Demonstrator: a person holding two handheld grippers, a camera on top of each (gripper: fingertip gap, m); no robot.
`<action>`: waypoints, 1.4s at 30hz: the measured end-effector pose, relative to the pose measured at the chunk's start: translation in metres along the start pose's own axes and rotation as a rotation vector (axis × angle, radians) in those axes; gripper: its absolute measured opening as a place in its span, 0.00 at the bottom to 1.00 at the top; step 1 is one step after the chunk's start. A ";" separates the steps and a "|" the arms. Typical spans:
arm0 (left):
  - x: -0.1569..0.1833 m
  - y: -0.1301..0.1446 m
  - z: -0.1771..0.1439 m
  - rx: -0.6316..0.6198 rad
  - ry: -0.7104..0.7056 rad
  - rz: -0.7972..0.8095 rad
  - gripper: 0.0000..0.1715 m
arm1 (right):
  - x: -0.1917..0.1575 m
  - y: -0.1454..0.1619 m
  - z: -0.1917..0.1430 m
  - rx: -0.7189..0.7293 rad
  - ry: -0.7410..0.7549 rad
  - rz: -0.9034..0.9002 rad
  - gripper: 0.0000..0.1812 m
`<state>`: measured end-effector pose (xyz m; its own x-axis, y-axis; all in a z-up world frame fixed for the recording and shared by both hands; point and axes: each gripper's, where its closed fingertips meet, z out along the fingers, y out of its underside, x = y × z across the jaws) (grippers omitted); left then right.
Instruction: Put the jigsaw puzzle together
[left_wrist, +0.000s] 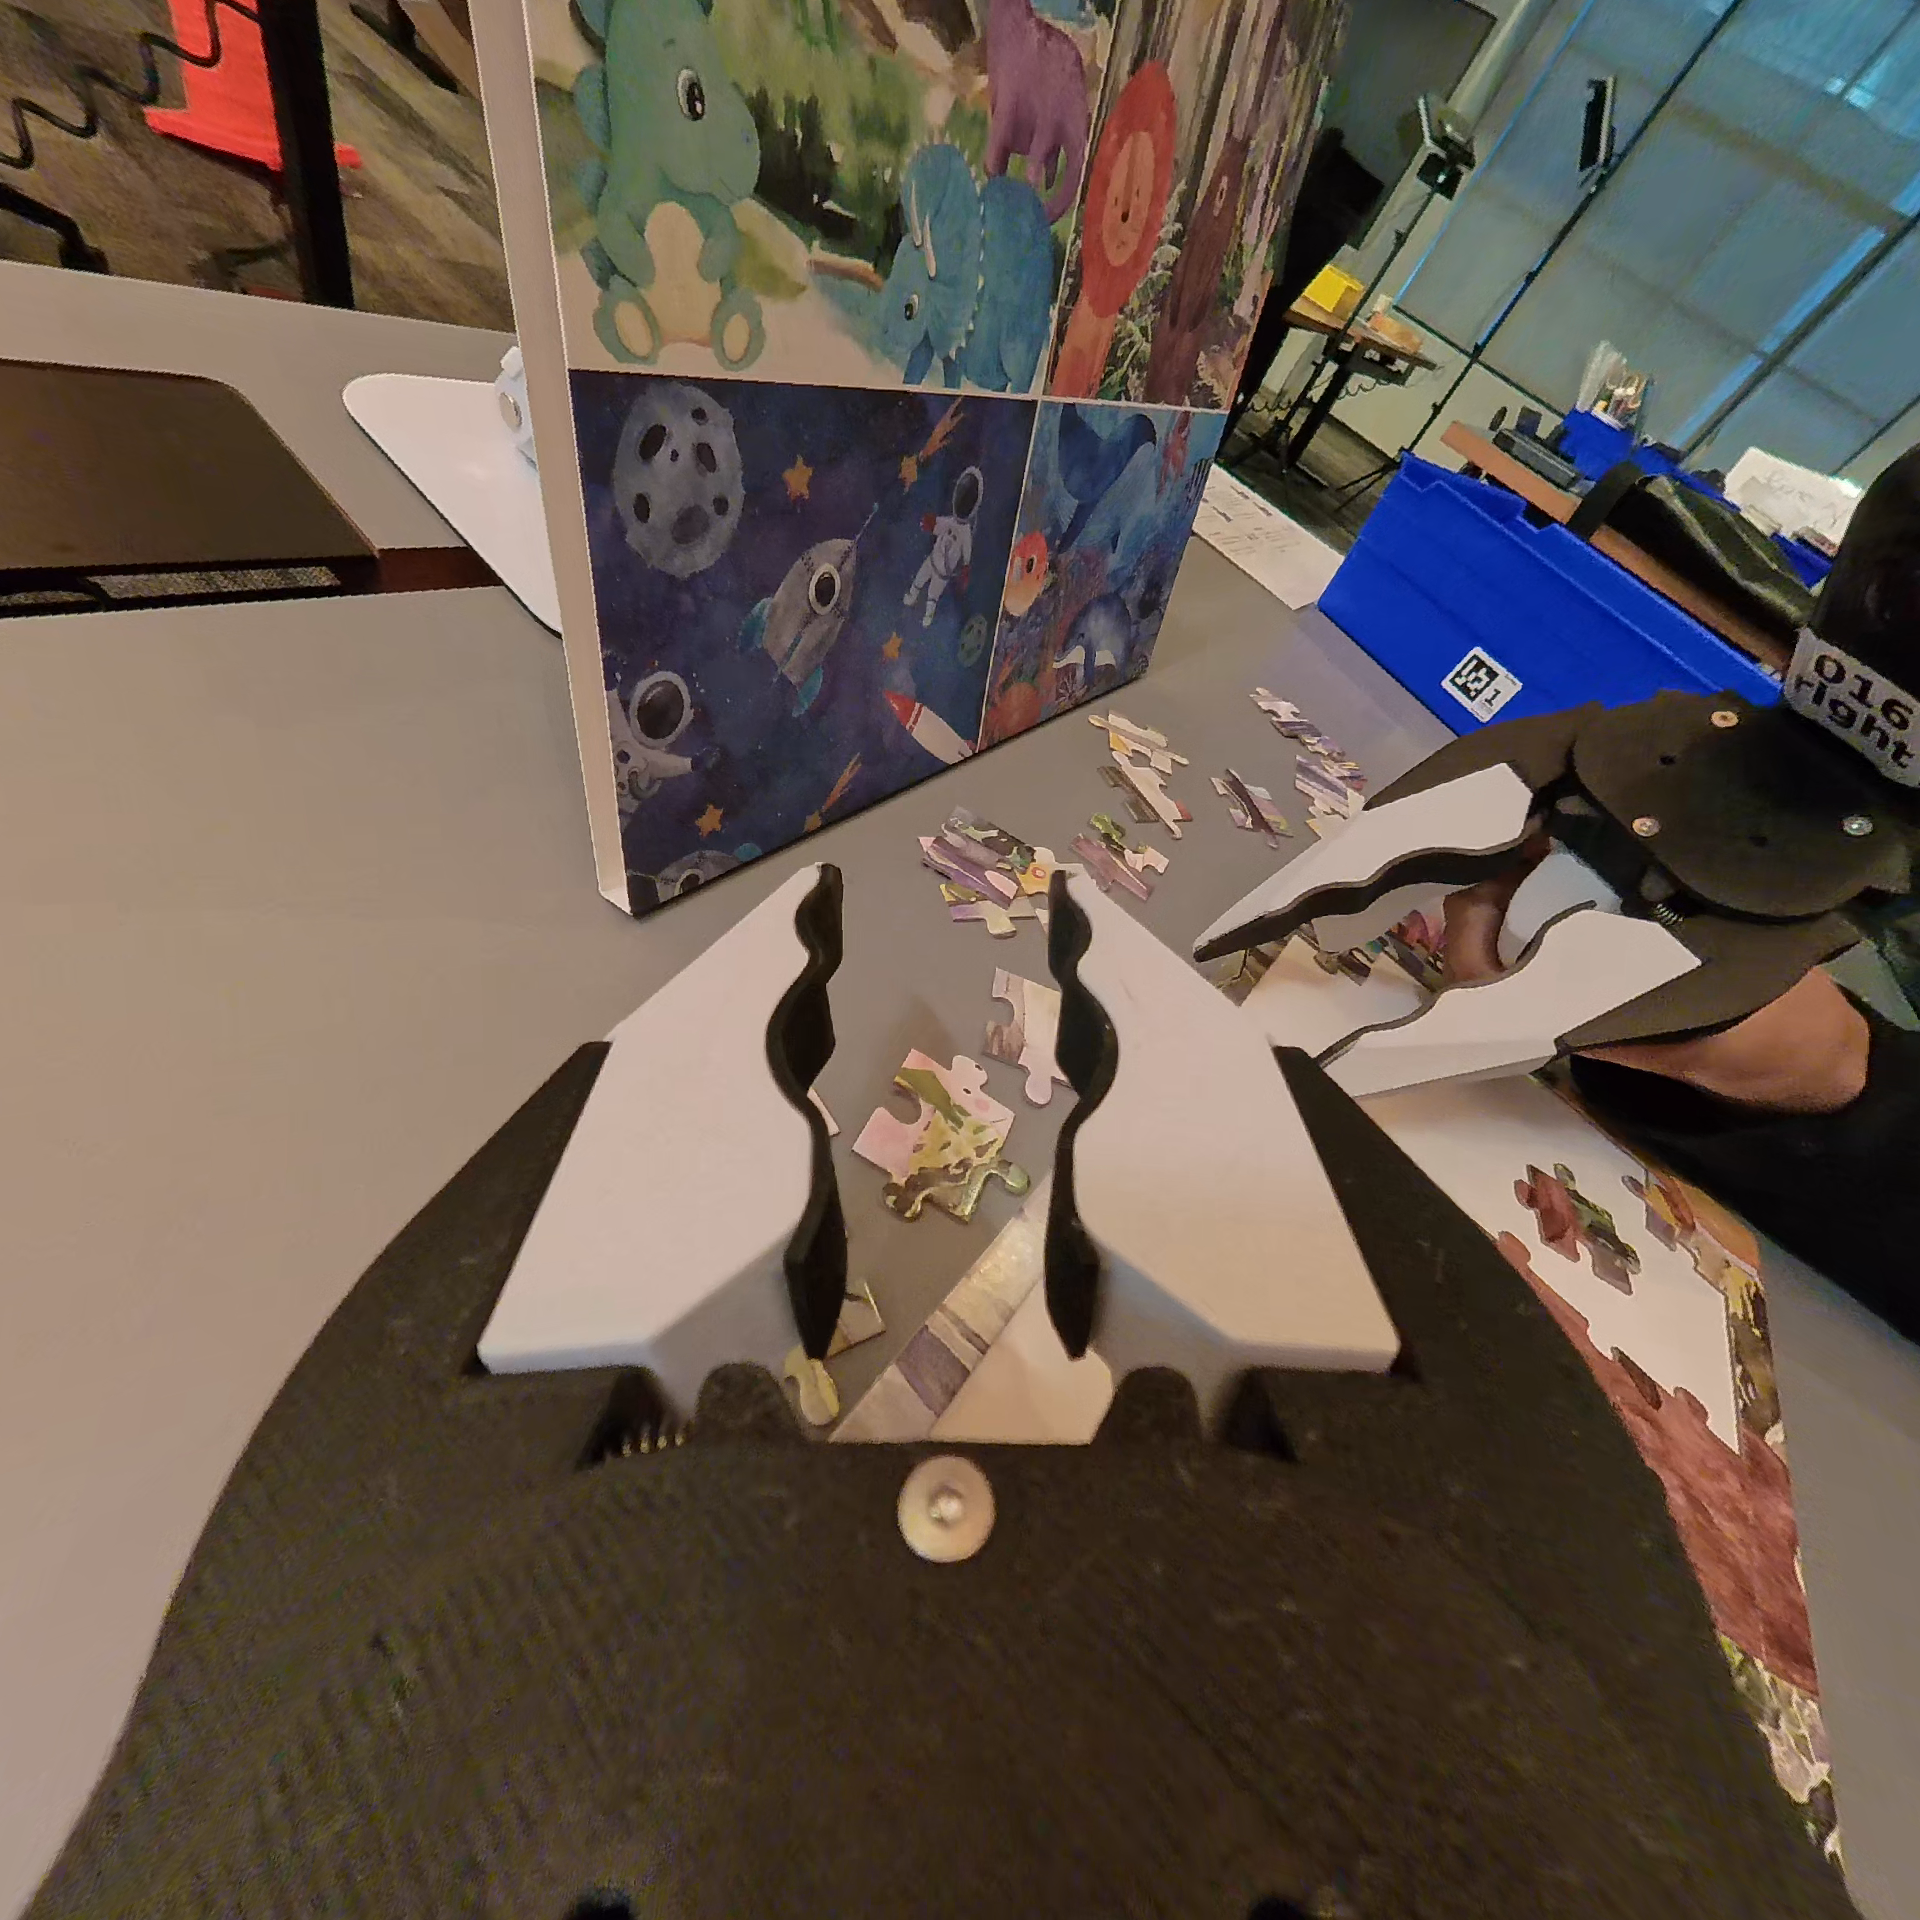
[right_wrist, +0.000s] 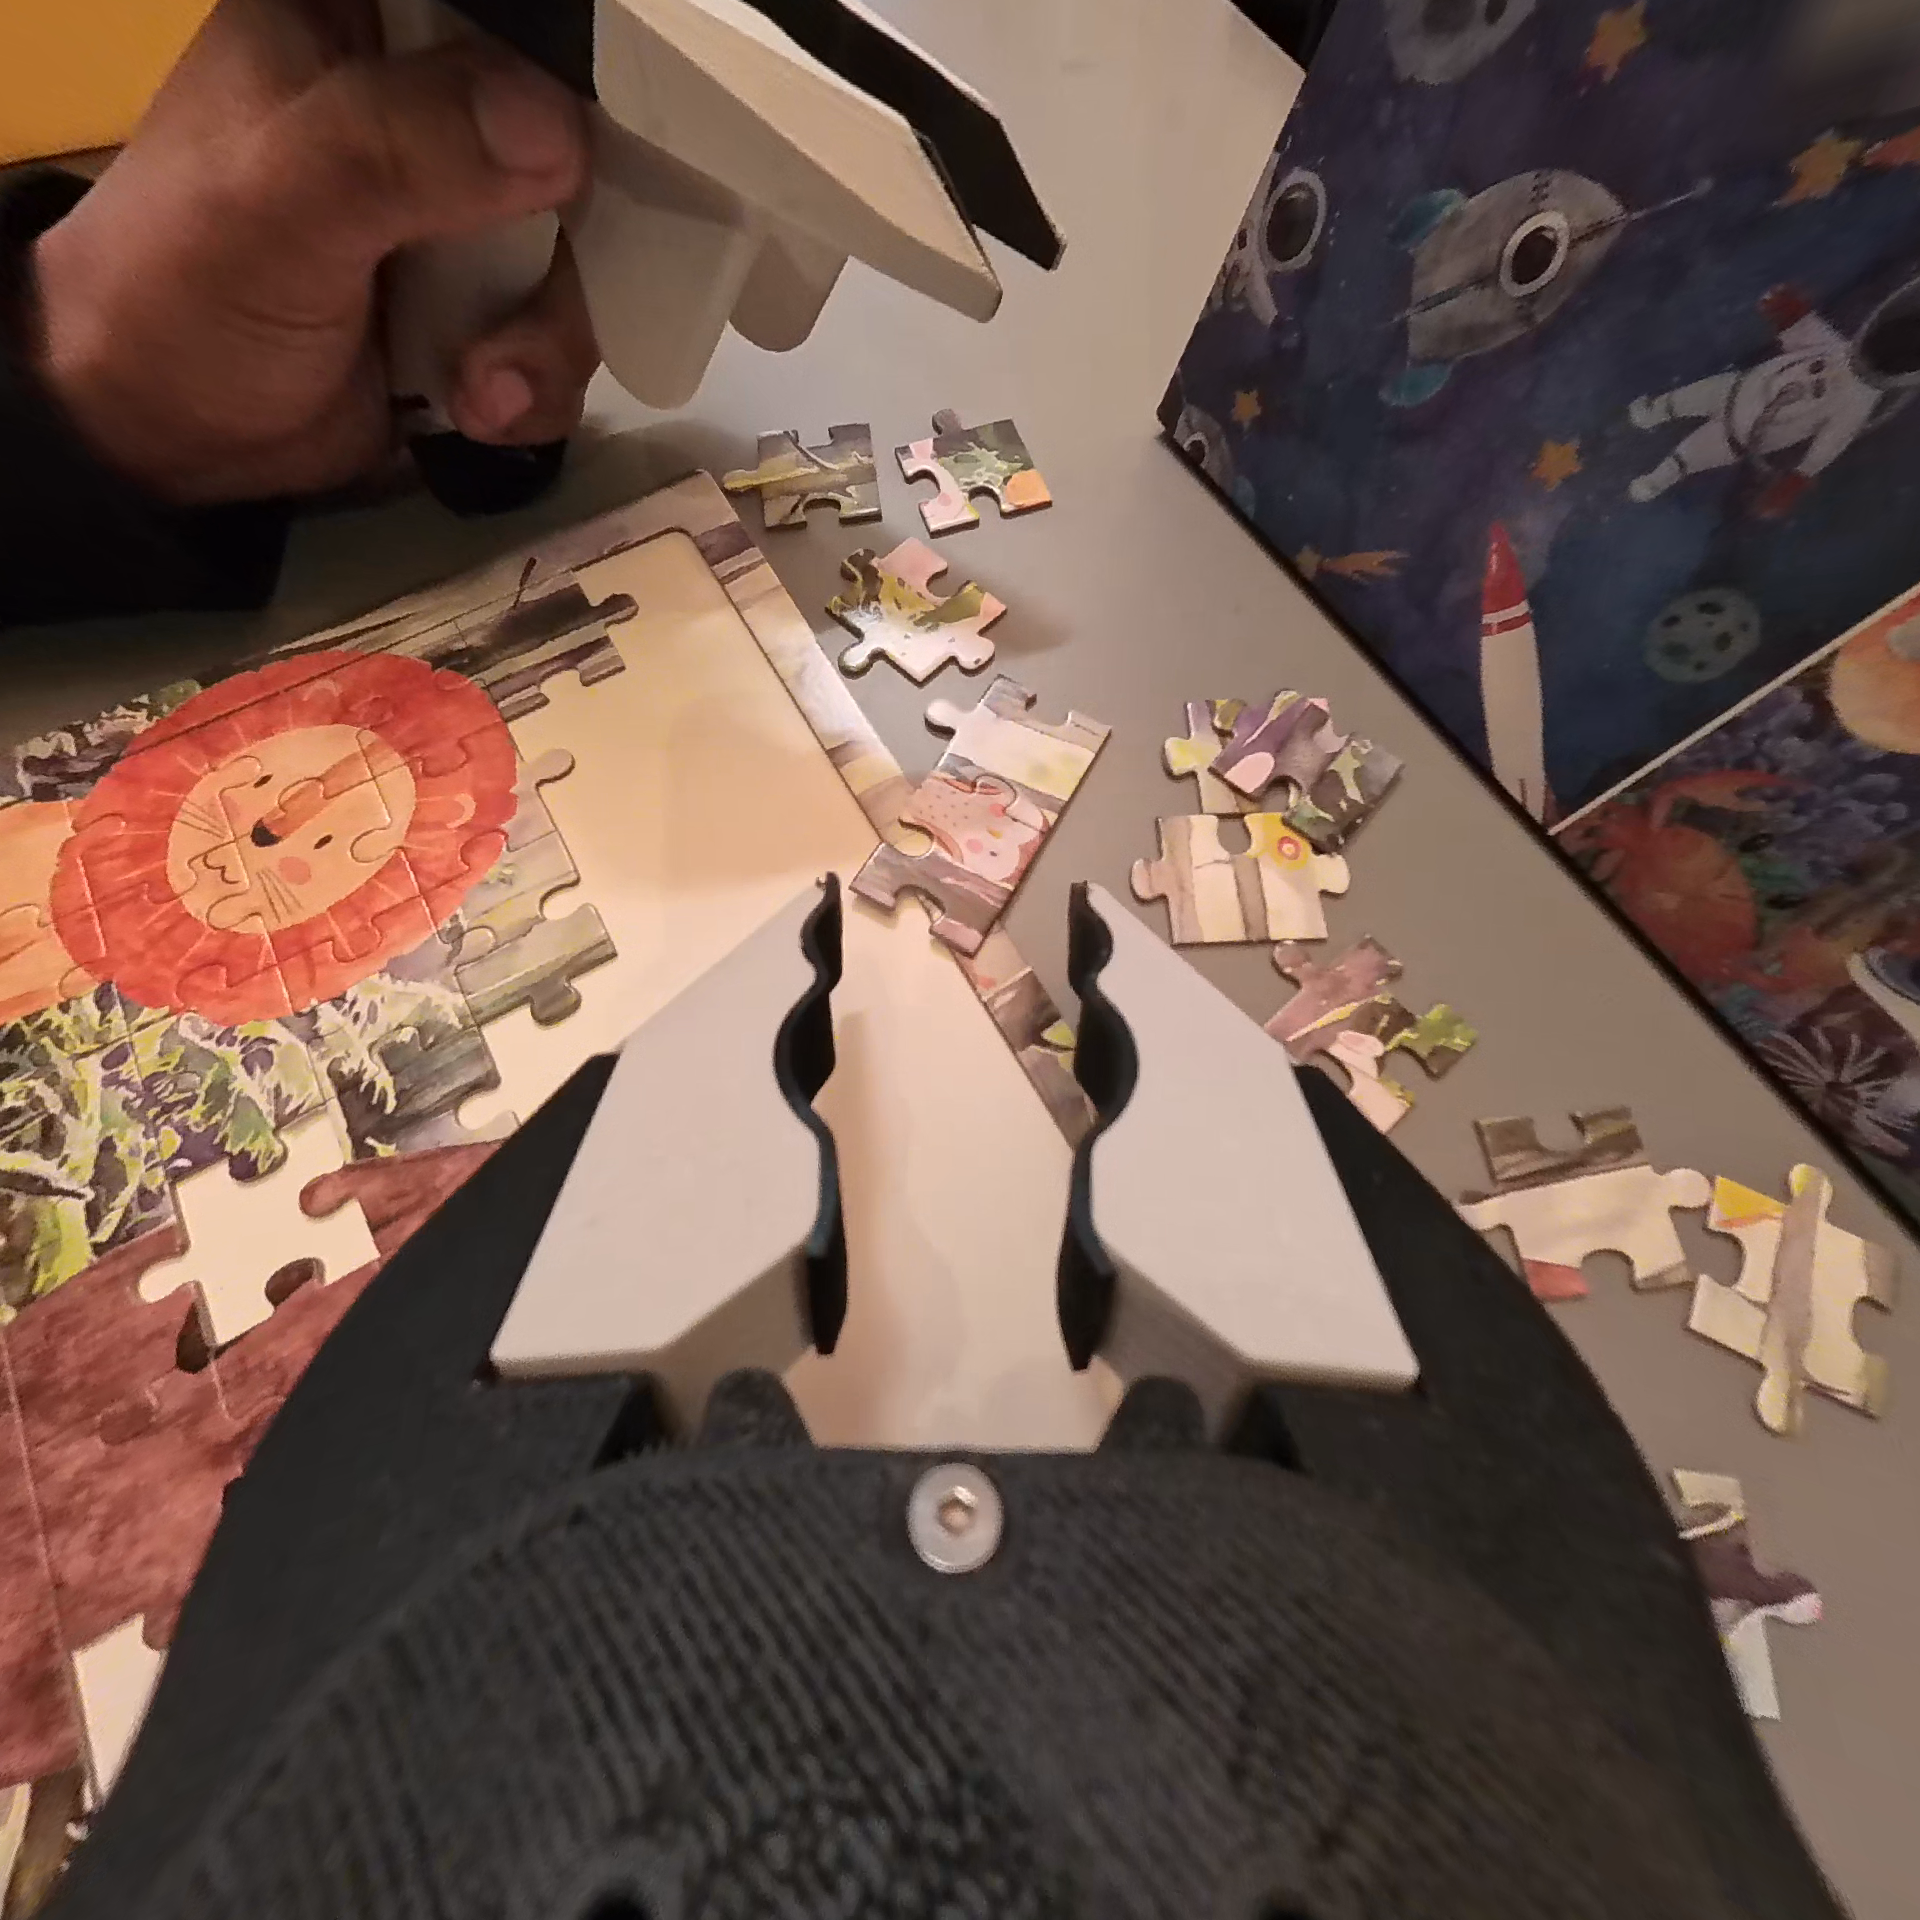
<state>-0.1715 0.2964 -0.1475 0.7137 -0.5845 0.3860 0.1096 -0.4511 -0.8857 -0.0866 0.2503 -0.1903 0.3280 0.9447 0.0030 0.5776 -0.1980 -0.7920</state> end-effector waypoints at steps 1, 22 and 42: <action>0.000 0.000 0.000 0.000 -0.002 0.001 0.22 | 0.001 0.000 0.000 -0.001 0.003 0.003 0.23; 0.056 0.056 0.011 -0.331 0.177 0.176 0.00 | 0.000 0.008 0.024 -0.081 0.070 0.071 0.18; 0.057 0.061 0.014 -0.356 0.167 0.221 0.00 | -0.010 0.027 -0.026 -0.078 -0.171 -0.211 0.22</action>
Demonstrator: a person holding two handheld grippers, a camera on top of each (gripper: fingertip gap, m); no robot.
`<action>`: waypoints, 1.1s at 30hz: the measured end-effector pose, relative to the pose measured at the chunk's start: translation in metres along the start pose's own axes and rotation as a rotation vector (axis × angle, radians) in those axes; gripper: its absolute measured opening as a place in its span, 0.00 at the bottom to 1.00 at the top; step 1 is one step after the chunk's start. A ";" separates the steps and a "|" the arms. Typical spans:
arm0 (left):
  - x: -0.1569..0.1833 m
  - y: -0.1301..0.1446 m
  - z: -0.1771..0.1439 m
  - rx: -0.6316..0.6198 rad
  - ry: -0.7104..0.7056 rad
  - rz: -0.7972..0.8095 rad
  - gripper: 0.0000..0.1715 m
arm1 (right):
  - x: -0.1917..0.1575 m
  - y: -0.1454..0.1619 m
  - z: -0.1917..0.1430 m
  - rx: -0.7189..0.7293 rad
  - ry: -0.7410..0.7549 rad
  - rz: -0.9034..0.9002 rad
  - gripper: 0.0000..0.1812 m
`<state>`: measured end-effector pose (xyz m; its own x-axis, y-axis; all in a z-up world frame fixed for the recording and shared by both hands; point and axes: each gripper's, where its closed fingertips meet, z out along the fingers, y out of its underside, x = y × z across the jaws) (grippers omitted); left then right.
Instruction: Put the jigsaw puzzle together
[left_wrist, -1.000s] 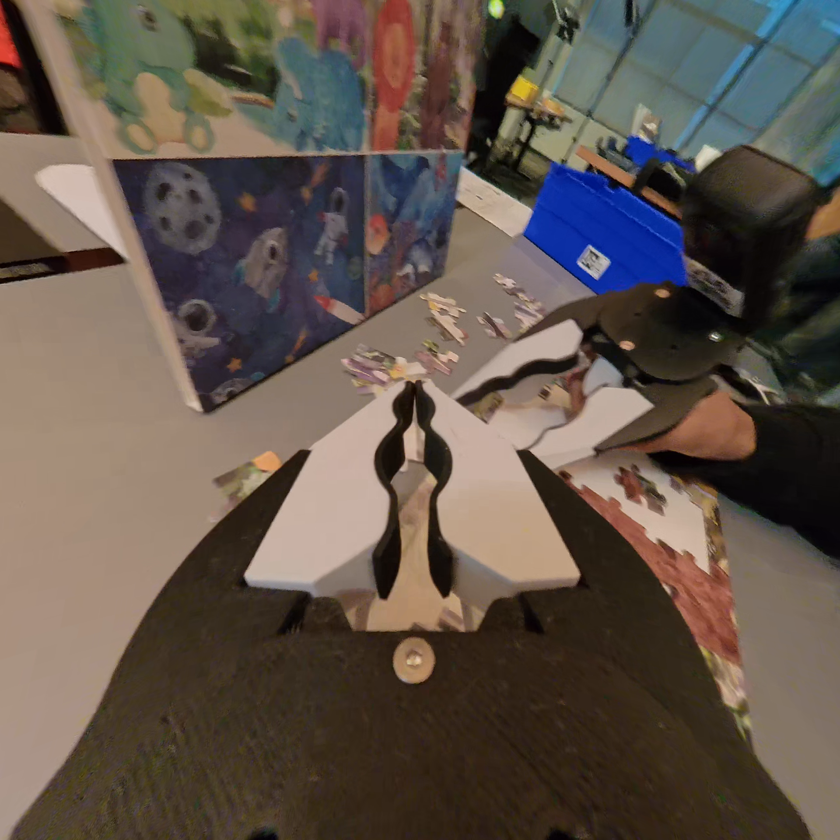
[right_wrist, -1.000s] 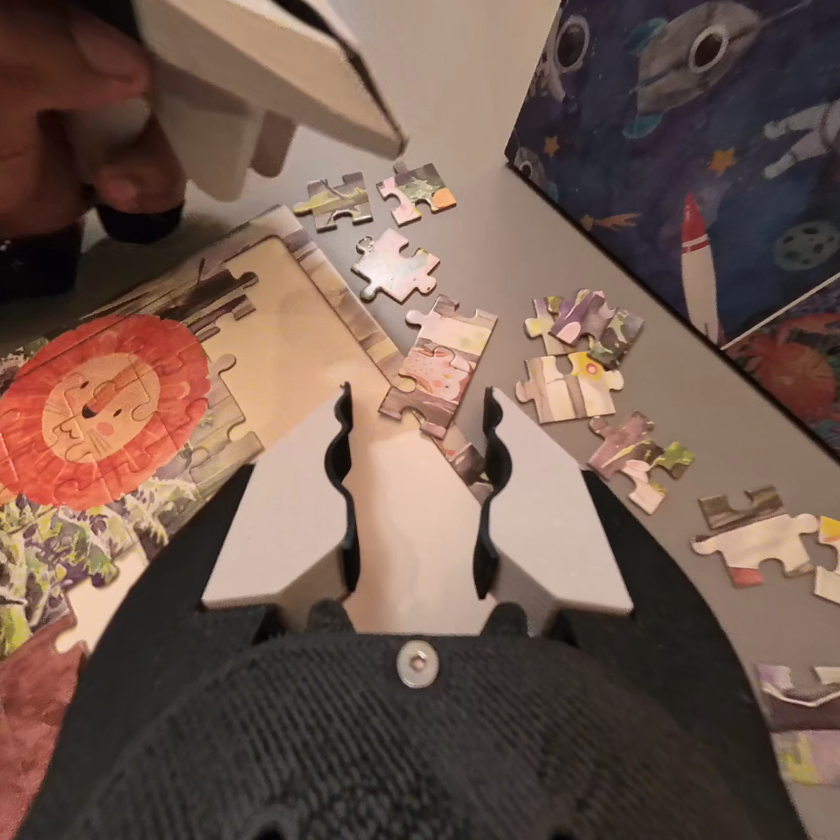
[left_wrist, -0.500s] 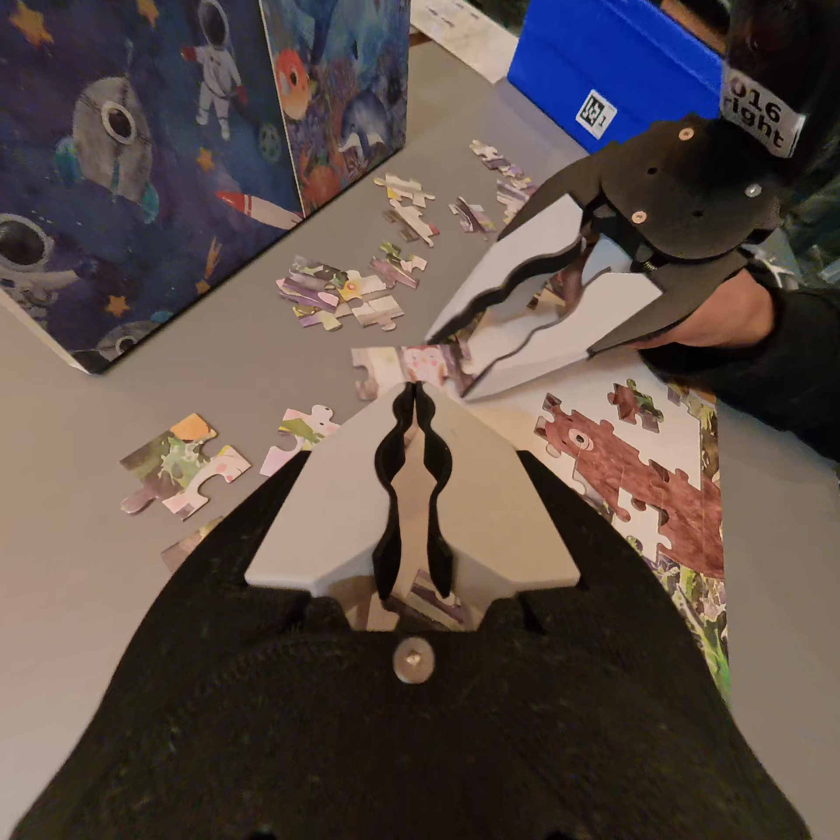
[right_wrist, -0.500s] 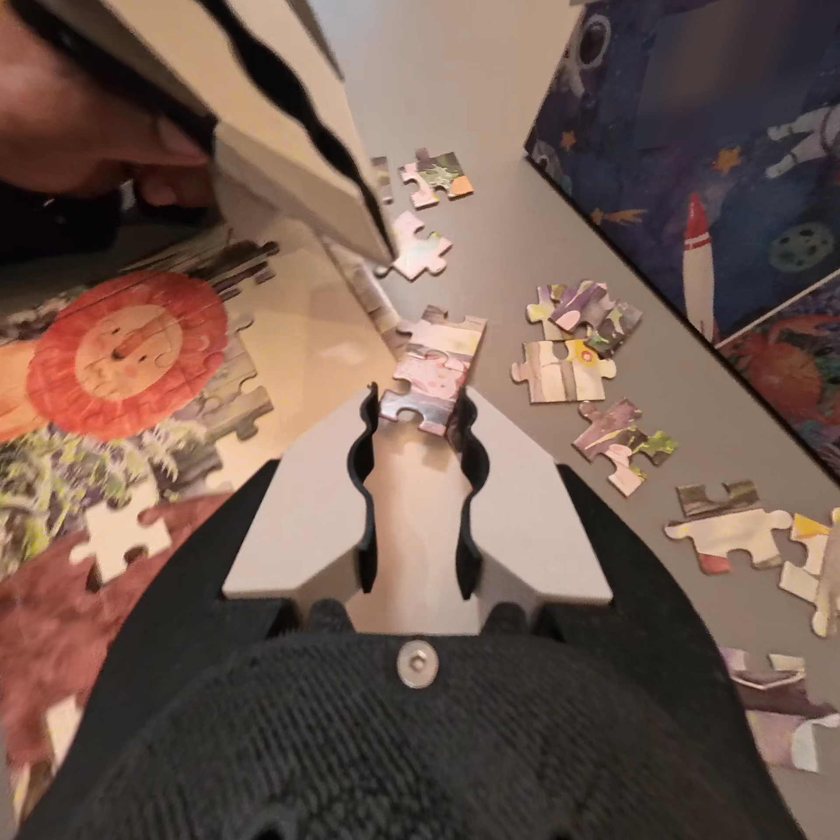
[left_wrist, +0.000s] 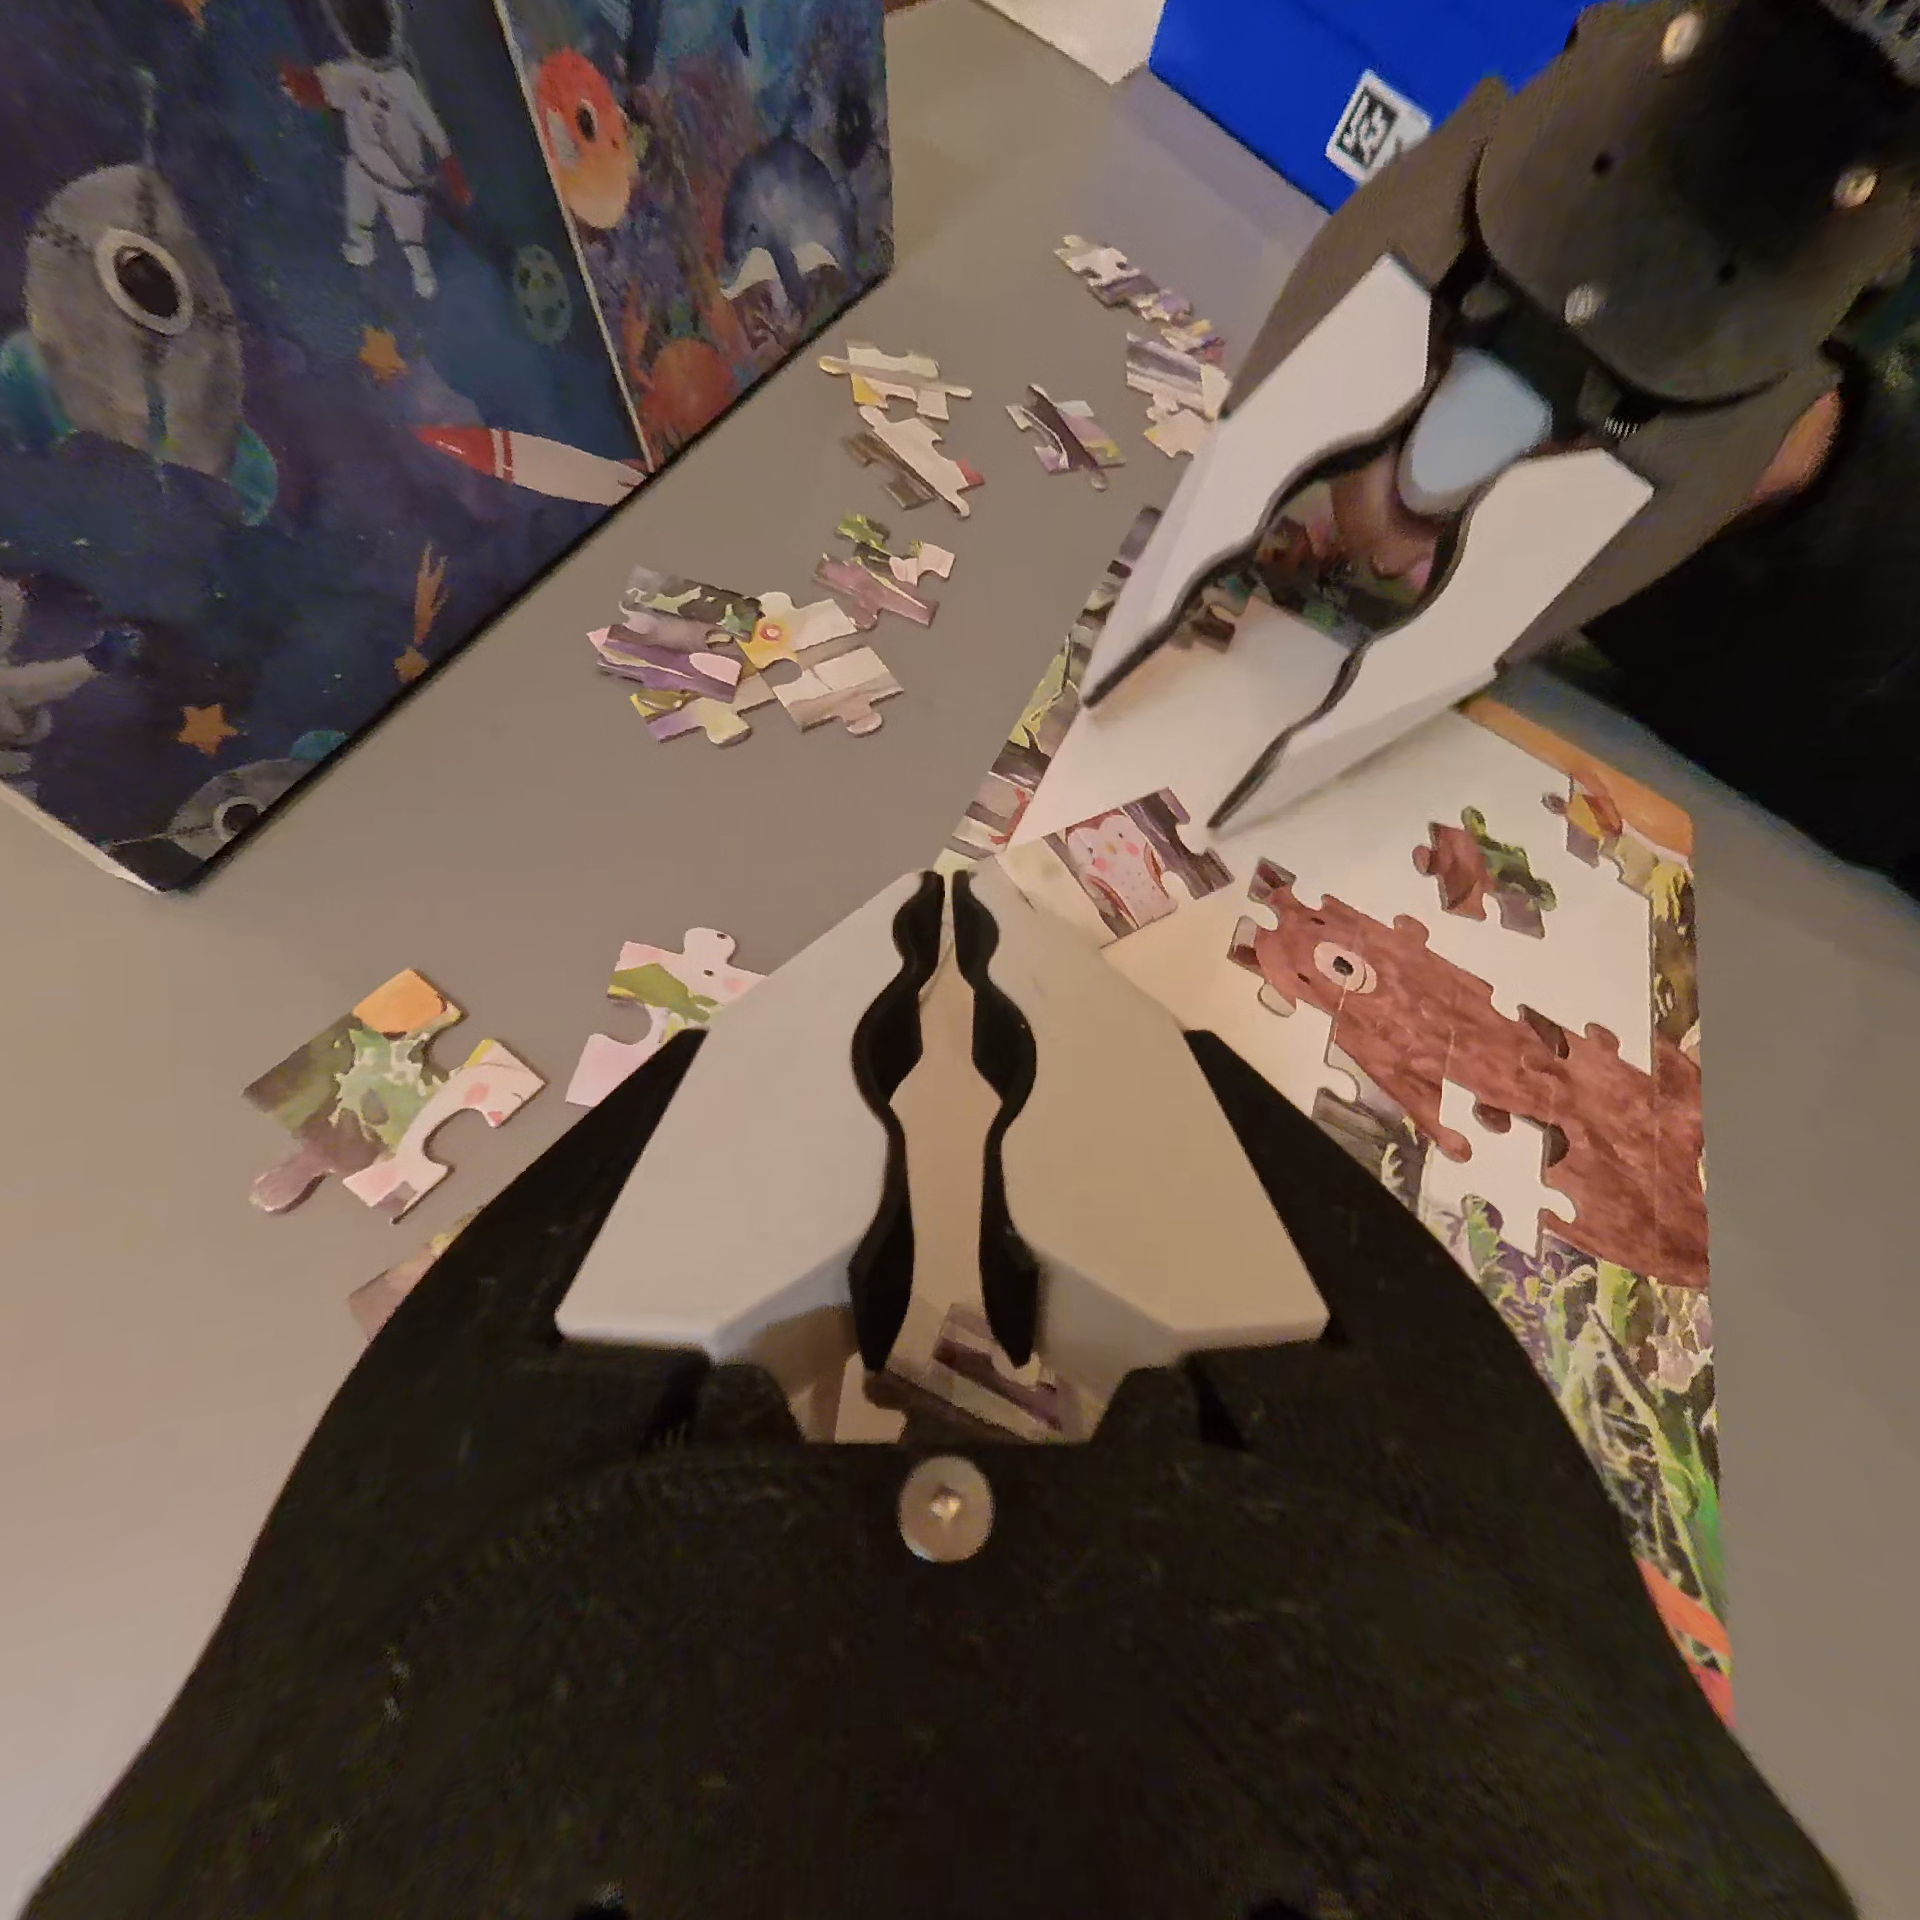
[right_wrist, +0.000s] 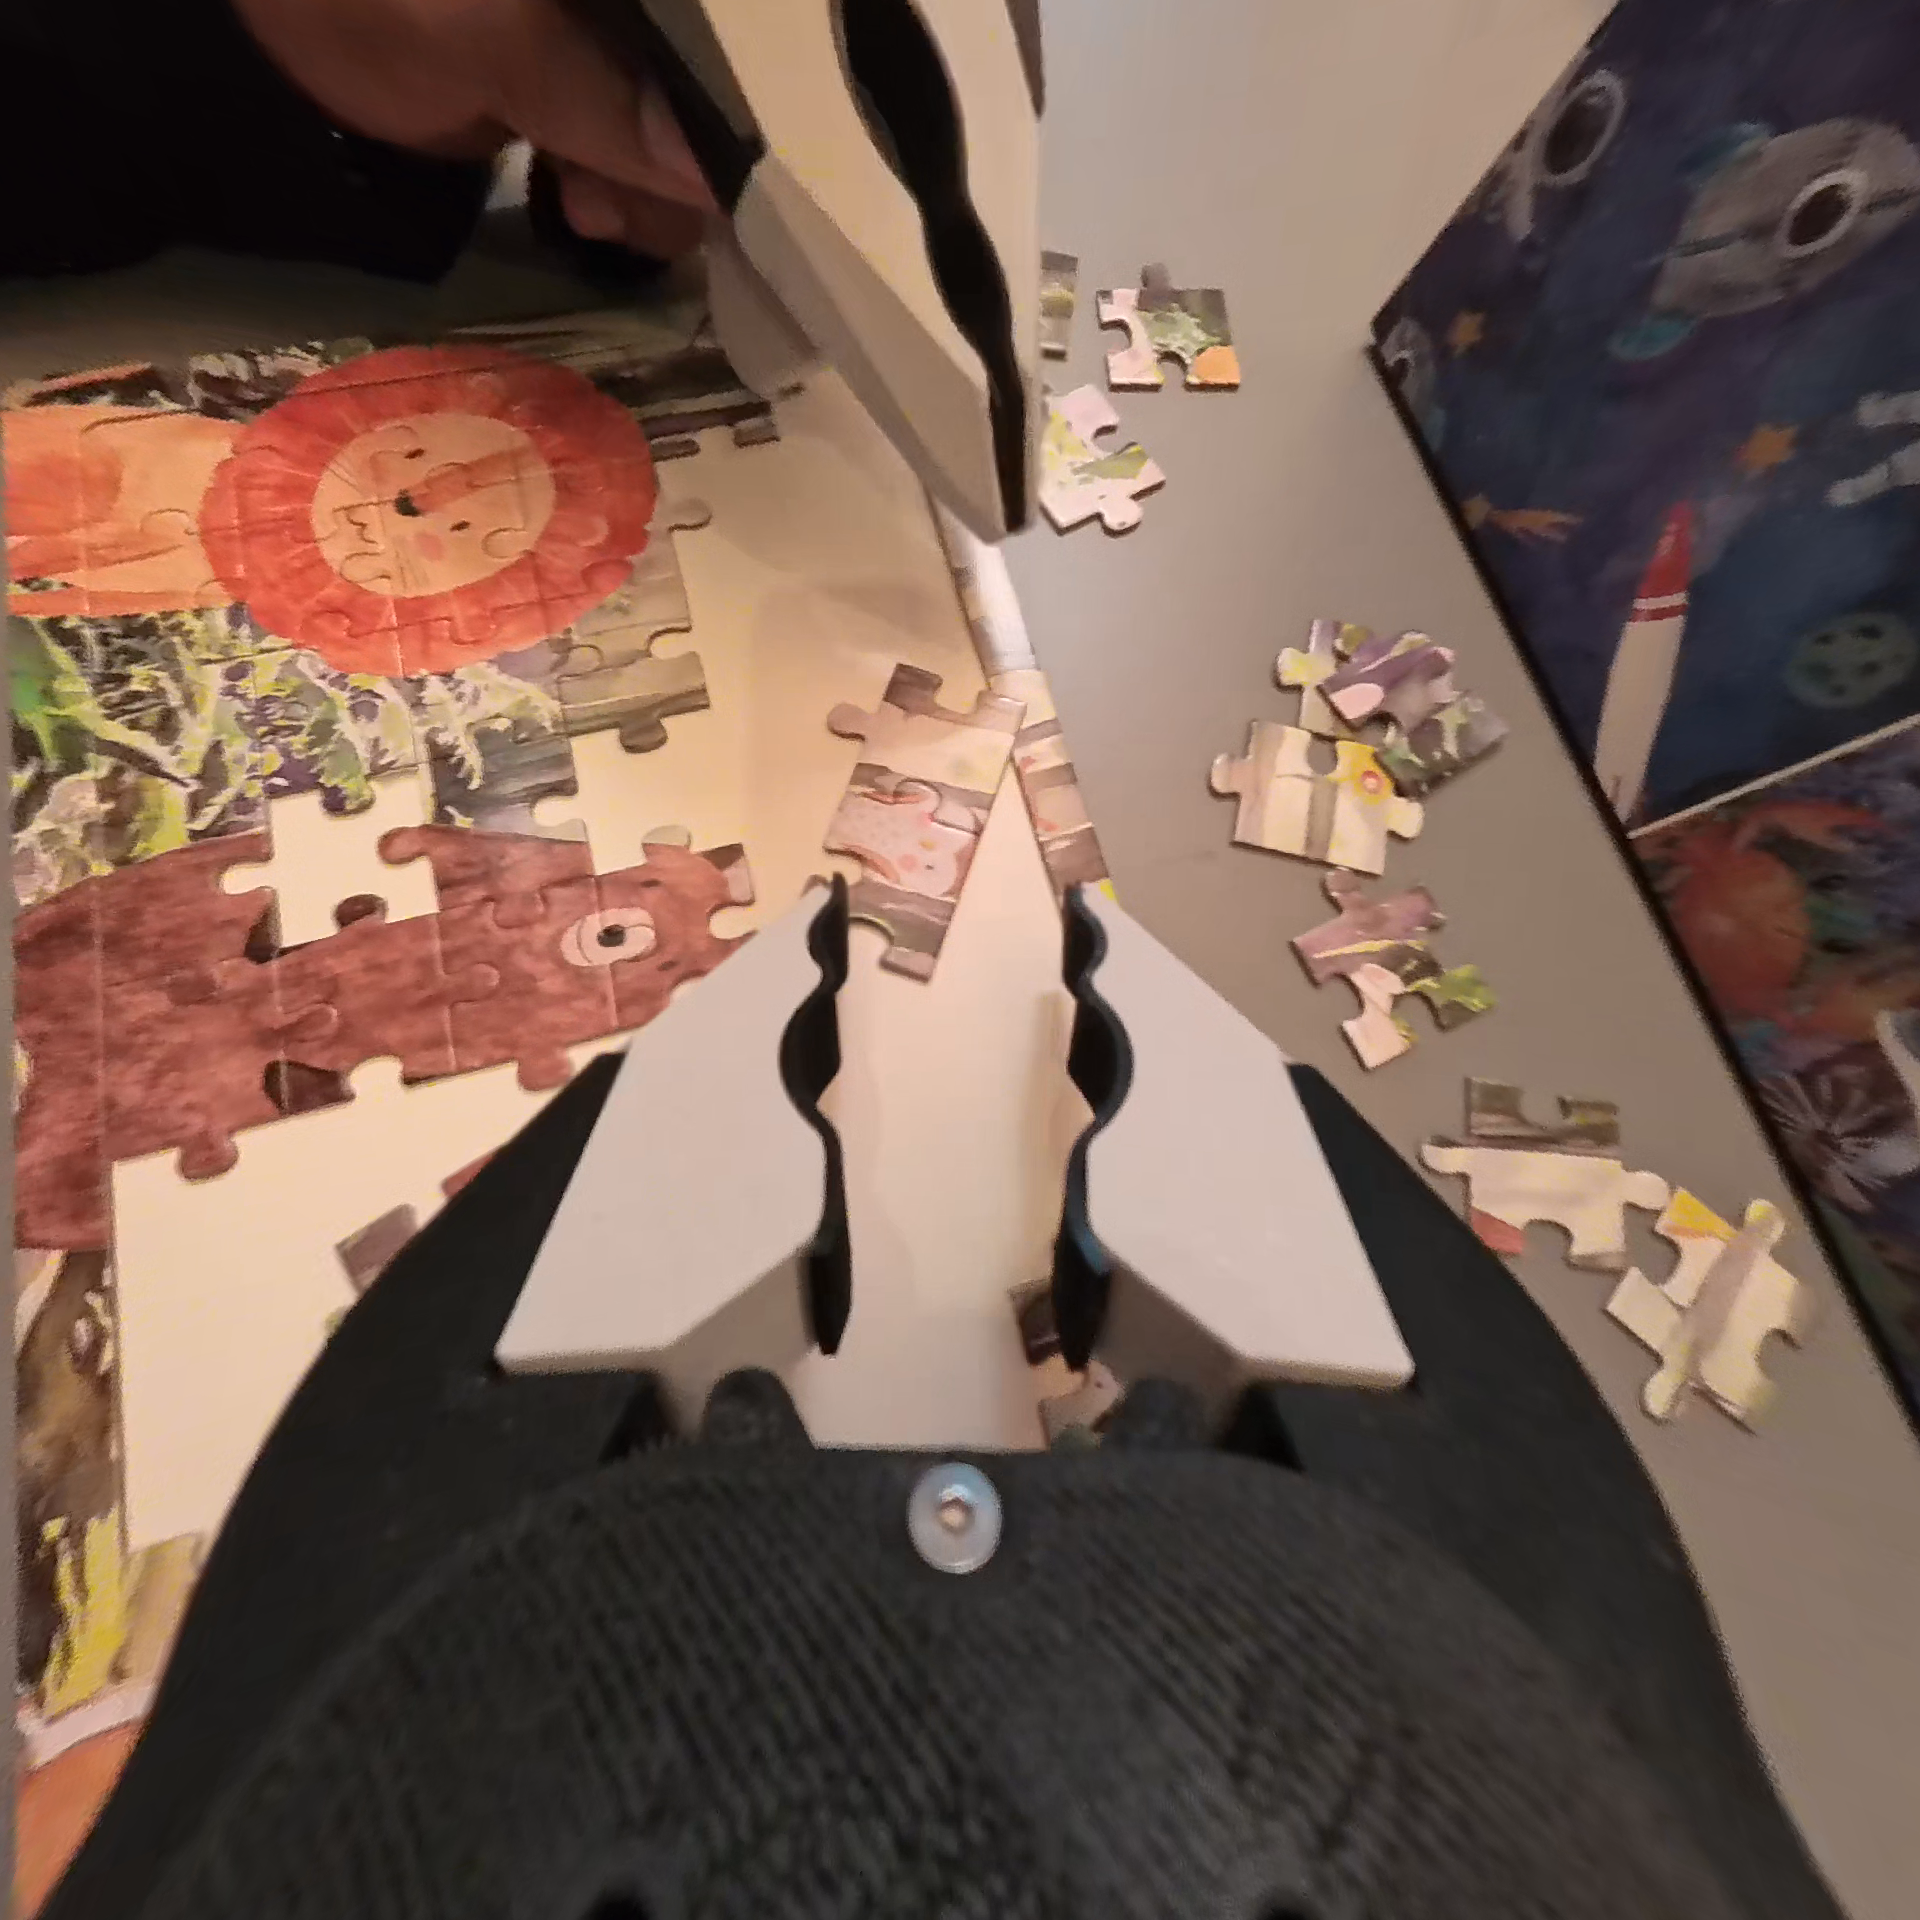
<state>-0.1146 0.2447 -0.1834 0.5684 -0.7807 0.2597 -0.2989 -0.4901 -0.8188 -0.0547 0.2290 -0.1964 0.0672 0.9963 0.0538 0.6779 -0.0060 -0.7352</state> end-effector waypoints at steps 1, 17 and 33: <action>0.002 0.002 0.002 -0.016 0.000 0.016 0.00 | -0.004 -0.001 -0.001 0.008 -0.022 0.002 0.23; 0.014 0.021 0.016 -0.168 -0.021 0.165 0.05 | 0.004 0.015 0.005 -0.077 0.020 0.020 0.26; 0.018 0.019 0.015 -0.147 -0.047 0.330 0.39 | 0.001 0.007 0.013 -0.049 0.032 0.015 0.29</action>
<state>-0.0988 0.2272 -0.2017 0.4559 -0.8894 -0.0330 -0.5776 -0.2674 -0.7713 -0.0589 0.2312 -0.2105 0.1004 0.9928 0.0648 0.7119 -0.0262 -0.7018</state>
